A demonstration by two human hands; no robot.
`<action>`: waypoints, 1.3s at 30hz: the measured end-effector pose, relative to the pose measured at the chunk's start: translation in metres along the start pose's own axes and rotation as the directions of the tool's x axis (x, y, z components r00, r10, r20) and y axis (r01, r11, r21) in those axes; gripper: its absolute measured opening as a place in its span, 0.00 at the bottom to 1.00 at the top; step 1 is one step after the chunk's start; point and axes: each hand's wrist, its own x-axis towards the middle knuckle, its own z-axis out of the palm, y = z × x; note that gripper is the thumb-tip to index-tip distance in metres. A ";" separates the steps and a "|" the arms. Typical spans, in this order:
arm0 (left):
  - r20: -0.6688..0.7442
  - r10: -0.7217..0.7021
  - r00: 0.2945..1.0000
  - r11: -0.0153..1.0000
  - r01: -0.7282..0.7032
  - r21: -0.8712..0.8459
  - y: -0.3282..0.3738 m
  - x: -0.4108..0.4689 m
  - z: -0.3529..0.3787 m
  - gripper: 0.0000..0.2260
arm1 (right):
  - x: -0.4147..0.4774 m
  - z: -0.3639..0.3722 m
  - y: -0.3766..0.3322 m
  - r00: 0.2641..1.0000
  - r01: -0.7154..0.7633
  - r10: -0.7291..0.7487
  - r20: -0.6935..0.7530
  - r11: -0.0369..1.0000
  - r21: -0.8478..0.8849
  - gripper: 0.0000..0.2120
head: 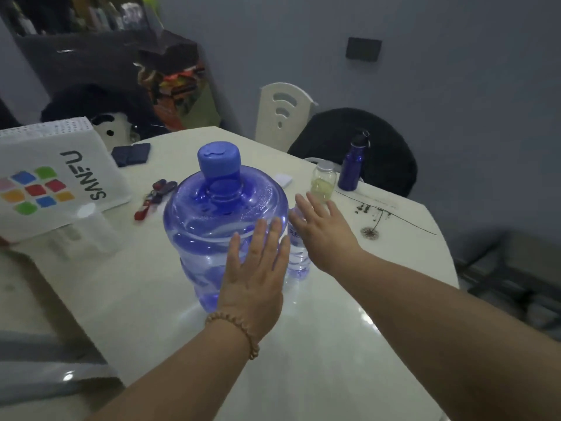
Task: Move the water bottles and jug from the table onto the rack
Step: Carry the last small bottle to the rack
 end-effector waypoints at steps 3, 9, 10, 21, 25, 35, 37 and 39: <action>-0.074 0.107 0.992 0.994 -0.108 -0.020 -0.012 0.001 0.011 0.29 | 0.000 -0.005 -0.005 0.999 -0.028 0.029 0.014 0.996 -0.087 0.36; -0.091 0.192 0.977 0.966 -0.204 -0.160 -0.009 -0.004 0.024 0.31 | -0.028 -0.014 -0.023 0.991 -0.123 0.124 0.054 0.992 -0.026 0.22; -0.070 0.228 0.971 0.955 -0.237 -0.179 -0.004 -0.006 0.027 0.32 | -0.037 -0.013 -0.024 0.989 -0.133 0.134 0.055 0.991 -0.011 0.19; 0.124 0.438 0.890 0.827 -0.345 -0.444 0.061 -0.045 0.068 0.42 | -0.192 0.023 -0.064 0.915 -0.383 0.403 0.017 0.855 0.350 0.25; 0.132 0.588 0.798 0.725 -0.449 -0.522 0.078 -0.068 0.085 0.36 | -0.241 0.045 -0.088 0.872 -0.489 0.436 0.222 0.790 0.370 0.28; 0.128 0.711 0.691 0.679 -0.628 -0.379 0.097 -0.063 0.091 0.33 | -0.246 0.074 -0.117 0.850 -0.488 0.385 0.361 0.833 0.262 0.38; 0.156 0.705 0.691 0.693 -0.627 -0.354 0.100 -0.059 0.089 0.32 | -0.240 0.076 -0.118 0.843 -0.500 0.393 0.368 0.825 0.264 0.35; 0.176 0.704 0.688 0.700 -0.629 -0.339 0.102 -0.057 0.086 0.31 | -0.241 0.074 -0.118 0.852 -0.485 0.386 0.353 0.837 0.256 0.33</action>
